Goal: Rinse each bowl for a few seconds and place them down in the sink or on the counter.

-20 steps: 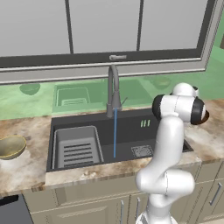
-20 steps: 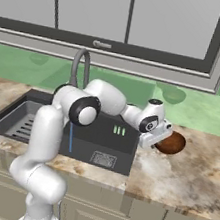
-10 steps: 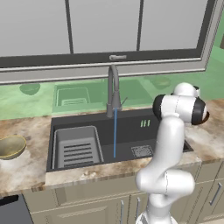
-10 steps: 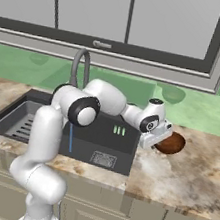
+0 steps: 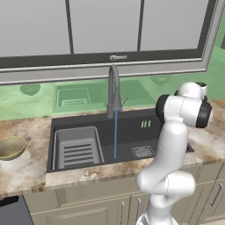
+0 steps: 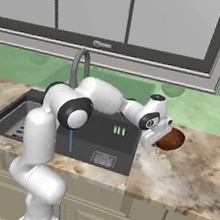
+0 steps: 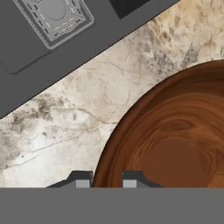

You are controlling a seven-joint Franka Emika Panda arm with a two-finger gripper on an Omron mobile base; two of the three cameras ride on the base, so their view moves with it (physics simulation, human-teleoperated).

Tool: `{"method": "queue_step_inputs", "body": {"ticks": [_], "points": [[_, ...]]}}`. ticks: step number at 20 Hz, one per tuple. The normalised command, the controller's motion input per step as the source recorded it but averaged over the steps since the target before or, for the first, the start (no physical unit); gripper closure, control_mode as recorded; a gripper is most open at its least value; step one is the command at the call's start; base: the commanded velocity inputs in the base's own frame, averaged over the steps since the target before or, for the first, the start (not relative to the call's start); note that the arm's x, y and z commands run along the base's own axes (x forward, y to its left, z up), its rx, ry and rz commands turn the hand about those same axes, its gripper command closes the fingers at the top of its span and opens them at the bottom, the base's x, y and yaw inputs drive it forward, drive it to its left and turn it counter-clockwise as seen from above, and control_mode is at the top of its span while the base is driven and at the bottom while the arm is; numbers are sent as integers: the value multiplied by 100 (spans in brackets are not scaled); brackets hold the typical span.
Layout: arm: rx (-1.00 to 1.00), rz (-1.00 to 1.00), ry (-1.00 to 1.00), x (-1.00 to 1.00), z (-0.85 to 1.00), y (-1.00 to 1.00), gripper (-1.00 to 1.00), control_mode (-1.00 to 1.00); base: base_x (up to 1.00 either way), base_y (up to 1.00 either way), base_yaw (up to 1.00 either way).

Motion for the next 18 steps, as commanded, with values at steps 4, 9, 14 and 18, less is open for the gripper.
{"method": "queue_step_inputs", "body": {"ticks": [4, 9, 14, 18], "points": [[3, 17, 2, -8, 18, 15, 100, -100, 0, 0, 0], [1, 17, 1, -5, 18, 17, 100, -100, 0, 0, 0], [-3, 18, 0, -16, 16, 19, 100, -100, 0, 0, 0], [-10, 15, 1, -21, 22, 28, 100, -100, 0, 0, 0]]}}
